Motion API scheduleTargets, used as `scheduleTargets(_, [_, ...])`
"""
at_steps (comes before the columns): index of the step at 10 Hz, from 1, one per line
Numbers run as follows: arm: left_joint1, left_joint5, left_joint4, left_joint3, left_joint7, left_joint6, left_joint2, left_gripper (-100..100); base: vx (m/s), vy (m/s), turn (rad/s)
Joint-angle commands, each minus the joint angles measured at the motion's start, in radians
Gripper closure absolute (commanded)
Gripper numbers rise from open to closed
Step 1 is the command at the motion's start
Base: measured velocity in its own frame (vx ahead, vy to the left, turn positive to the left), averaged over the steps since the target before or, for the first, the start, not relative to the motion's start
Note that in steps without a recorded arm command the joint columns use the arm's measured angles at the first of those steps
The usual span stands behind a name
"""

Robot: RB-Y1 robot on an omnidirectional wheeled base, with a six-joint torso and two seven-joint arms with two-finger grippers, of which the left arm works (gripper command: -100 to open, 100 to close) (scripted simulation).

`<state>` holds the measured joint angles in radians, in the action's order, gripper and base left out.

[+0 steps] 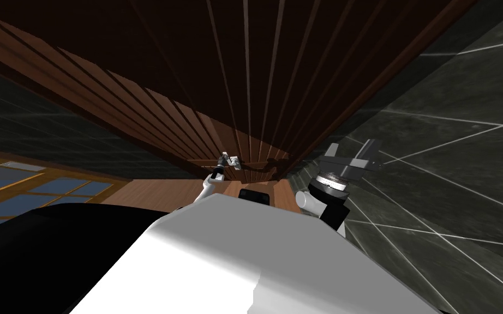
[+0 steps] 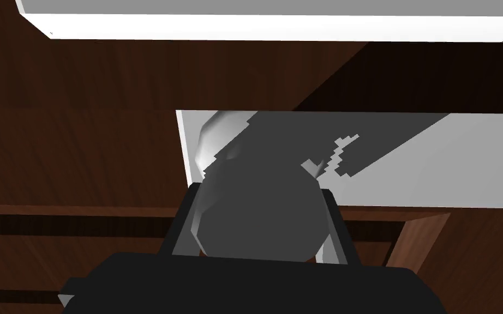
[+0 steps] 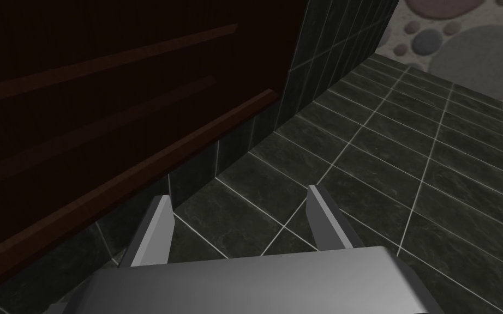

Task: Pull the door open

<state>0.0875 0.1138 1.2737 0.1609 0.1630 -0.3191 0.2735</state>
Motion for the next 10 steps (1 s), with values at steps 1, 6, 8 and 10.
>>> scheduleTargets(1, [0.001, 0.000, 0.001, 0.002, 0.000, -0.001, 0.002, 100, -0.018, 0.019, -0.027])
scheduleTargets(6, [0.023, 0.005, -0.011, 0.027, 0.003, 0.001, 0.025, 100, -0.049, 0.052, 0.054])
scheduleTargets(8, [0.042, 0.007, 0.000, 0.030, 0.006, 0.004, 0.030, -100, -0.198, 0.026, 0.084])
scheduleTargets(10, [0.054, 0.007, 0.006, 0.024, 0.010, 0.001, 0.031, -100, -0.177, -0.045, 0.013])
